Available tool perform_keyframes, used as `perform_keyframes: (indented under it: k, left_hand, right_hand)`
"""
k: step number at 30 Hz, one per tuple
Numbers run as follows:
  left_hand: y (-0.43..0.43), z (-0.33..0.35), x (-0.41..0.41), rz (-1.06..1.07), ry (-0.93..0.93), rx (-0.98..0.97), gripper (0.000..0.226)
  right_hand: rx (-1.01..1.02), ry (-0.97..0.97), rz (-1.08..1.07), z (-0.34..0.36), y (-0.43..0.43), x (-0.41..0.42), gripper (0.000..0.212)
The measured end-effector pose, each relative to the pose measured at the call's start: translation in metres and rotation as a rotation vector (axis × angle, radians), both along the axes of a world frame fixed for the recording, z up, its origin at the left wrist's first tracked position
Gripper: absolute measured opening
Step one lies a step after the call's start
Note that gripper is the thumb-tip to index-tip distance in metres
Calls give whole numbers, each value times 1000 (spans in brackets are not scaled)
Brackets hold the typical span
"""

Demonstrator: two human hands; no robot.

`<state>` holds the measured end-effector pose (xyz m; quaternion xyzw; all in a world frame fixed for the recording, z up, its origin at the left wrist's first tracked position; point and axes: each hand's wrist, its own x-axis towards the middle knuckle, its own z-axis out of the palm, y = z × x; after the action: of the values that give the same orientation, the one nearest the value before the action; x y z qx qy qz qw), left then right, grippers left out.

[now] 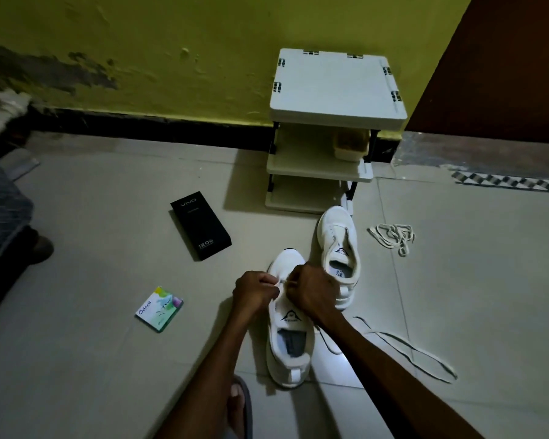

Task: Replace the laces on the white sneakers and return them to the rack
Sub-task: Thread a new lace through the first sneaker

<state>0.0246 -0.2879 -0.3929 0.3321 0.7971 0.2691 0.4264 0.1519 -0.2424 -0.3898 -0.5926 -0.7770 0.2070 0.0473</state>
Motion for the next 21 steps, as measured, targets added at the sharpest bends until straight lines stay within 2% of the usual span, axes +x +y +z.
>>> perform_keyframes:
  k: [5, 9, 14, 19, 21]
  left_hand:
    - [0, -11, -5, 58, -98, 16, 29]
    - [3, -13, -6, 61, -146, 10, 28]
    - [5, -14, -7, 14, -168, 33, 29]
    - [7, -16, -6, -1, -189, 12, 31]
    - [7, -17, -8, -2, -201, 14, 30]
  right_hand:
    - [-19, 53, -10, -5, 3, 0, 14]
    - [-31, 23, 40, -1, 6, -7, 21]
    - [-15, 25, -20, -3, 2, -8, 31]
    - [6, 30, -81, -8, -1, -12, 11]
    - [12, 48, -101, -11, -2, -12, 10]
